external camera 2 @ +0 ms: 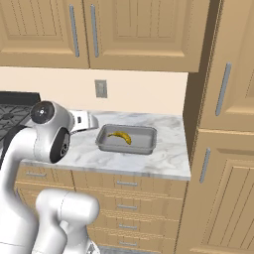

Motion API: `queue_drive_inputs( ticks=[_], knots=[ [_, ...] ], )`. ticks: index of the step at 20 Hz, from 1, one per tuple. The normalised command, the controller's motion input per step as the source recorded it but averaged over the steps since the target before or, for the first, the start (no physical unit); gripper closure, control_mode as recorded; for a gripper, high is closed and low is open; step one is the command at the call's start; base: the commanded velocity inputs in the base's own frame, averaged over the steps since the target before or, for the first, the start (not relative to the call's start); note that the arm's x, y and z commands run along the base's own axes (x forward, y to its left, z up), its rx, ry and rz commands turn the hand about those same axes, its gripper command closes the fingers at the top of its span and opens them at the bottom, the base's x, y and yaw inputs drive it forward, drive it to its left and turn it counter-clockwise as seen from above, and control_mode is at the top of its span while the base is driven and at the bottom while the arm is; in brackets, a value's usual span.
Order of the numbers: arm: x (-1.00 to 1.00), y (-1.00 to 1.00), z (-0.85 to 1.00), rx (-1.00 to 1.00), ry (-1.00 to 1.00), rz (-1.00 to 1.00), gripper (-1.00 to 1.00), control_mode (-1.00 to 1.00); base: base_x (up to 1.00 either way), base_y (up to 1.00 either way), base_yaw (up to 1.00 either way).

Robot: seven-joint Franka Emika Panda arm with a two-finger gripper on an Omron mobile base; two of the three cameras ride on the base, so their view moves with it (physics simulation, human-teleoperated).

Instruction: Pick the banana and kiwi from the fridge and place them inside the tupperware on the counter.

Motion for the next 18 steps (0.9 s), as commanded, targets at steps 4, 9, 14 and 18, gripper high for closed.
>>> queue_drive_inputs(
  ticks=[4, 9, 14, 18],
  knots=[
    [-0.15, 0.02, 0.00, 0.00, -0.03, 0.00, -1.00, -1.00, 0.00, 0.00, 0.00],
    [-0.07, 0.00, 0.00, 0.00, 0.00, 0.00, -1.00, 1.00, -0.60, 0.00, 0.00],
    [0.00, 0.00, 0.00, 0.00, 0.00, 0.00, -1.00, 1.00, -1.00, -0.13, -0.01],
    [0.00, 0.00, 0.00, 0.00, 0.00, 0.00, -1.00, 1.00, -0.93, -0.59, -0.26]
  ],
)
